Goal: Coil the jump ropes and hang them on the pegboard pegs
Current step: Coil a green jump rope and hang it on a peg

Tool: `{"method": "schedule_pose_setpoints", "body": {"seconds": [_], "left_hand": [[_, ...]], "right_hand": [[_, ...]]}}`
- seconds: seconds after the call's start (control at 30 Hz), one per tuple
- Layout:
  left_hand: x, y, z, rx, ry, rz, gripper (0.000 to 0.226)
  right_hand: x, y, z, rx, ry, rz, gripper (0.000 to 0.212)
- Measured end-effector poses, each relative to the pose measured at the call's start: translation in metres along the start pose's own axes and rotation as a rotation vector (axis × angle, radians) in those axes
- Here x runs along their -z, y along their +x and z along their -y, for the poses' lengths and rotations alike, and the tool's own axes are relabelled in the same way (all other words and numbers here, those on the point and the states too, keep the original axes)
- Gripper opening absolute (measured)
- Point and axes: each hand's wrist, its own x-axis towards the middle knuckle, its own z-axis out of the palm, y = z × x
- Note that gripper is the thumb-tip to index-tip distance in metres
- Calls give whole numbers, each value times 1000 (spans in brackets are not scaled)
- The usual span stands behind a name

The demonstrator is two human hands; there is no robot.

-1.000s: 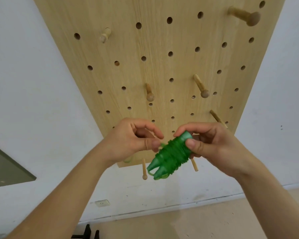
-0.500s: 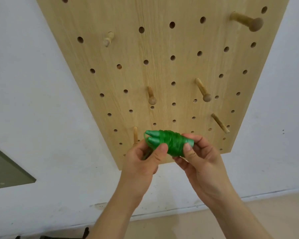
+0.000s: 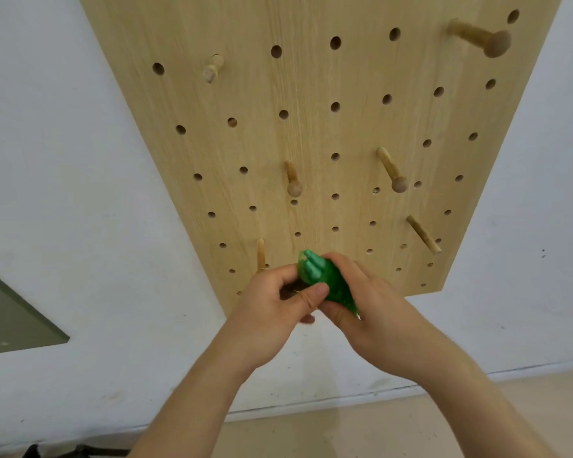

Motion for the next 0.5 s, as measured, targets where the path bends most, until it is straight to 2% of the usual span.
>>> {"method": "schedule_pose_setpoints", "body": {"seconds": [0.07, 0.13, 0.23, 0.3, 0.37, 0.43, 0.5], "left_hand": [[-4, -1, -2, -23, -48, -94, 23], [-10, -5, 0, -140, 92, -245, 29], [-8, -6, 9, -475, 509, -389, 10], [-4, -6, 11, -610, 566, -370, 7], [-2, -8, 6, -549, 405, -255, 7], [0, -9, 1, -410, 272, -154, 19], [4, -9, -1, -365, 266, -88, 25]], "right_hand": [[1, 2, -1, -37, 146, -38, 37], [3, 4, -2, -61, 290, -44, 27], [2, 3, -3, -65, 437, -27, 22], [0, 1, -7, -101, 653, 27, 26], [-2, -1, -12, -159, 930, 88, 35], [-5, -2, -14, -211, 1133, 133, 39], [-8, -3, -16, -235, 1252, 163, 41]]}}
